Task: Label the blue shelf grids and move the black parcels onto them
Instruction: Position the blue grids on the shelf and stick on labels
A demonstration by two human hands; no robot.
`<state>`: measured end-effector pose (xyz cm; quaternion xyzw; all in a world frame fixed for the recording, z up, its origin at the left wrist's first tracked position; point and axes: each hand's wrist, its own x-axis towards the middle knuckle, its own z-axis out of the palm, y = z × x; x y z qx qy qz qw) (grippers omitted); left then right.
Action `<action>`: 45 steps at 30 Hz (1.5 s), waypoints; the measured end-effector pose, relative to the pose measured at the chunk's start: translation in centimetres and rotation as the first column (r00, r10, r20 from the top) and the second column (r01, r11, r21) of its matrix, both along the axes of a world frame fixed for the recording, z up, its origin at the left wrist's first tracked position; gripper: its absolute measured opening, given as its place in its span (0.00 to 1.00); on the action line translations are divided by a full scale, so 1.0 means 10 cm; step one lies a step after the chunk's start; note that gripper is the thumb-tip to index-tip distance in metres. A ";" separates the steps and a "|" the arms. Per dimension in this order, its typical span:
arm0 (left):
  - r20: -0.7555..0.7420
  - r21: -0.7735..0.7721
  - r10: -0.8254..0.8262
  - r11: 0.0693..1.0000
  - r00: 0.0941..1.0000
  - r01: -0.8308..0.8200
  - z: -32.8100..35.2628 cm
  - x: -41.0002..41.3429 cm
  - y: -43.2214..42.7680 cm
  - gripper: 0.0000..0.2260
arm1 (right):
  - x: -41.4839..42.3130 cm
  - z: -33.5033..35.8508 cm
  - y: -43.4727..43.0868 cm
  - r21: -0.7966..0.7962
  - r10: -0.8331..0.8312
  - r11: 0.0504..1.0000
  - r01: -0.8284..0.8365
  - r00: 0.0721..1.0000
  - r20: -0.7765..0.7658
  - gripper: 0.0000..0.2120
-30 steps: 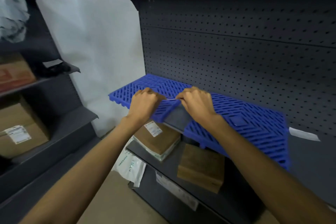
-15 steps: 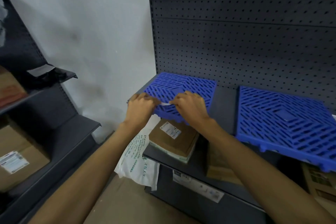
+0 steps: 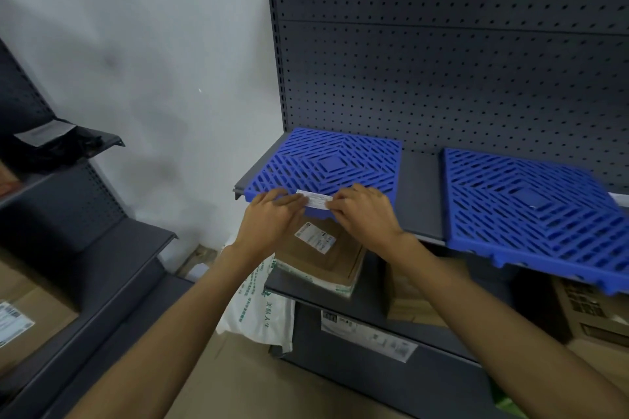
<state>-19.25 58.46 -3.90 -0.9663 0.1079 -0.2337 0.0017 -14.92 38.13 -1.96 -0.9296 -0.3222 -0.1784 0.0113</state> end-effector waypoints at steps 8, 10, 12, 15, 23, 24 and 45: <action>-0.004 0.000 -0.069 0.998 0.998 0.069 0.23 0.03 -0.13 0.14 | -0.07 0.17 -0.20 -0.008 -0.022 1.000 0.022 1.000 -0.019 0.15; 0.001 0.024 -0.085 0.996 0.996 0.085 0.33 0.09 -0.30 0.13 | -0.06 0.23 -0.40 -0.034 -0.047 0.998 0.047 0.999 -0.005 0.15; 0.005 0.046 -0.119 0.992 0.993 0.119 0.40 0.16 -0.53 0.13 | -0.05 0.28 -0.66 -0.046 -0.091 0.995 0.090 0.996 -0.005 0.14; 0.002 0.077 -0.191 0.979 0.981 0.191 0.49 0.29 -0.94 0.12 | -0.03 0.36 -1.10 -0.087 -0.179 0.980 0.179 0.984 0.012 0.14; -0.020 0.144 -0.302 0.943 0.953 0.301 0.67 0.63 -2.28 0.14 | -0.06 0.51 -2.60 -0.096 -0.367 0.925 0.367 0.930 0.018 0.14; -0.023 0.125 -0.323 0.938 0.946 0.323 0.68 0.67 -2.48 0.14 | -0.06 0.52 -2.82 -0.092 -0.392 0.915 0.392 0.920 0.019 0.14; -0.137 0.078 -0.312 0.943 0.940 0.324 0.39 1.47 -5.85 0.13 | 0.61 0.22 -5.66 -0.134 -0.529 0.845 0.518 0.845 -0.074 0.17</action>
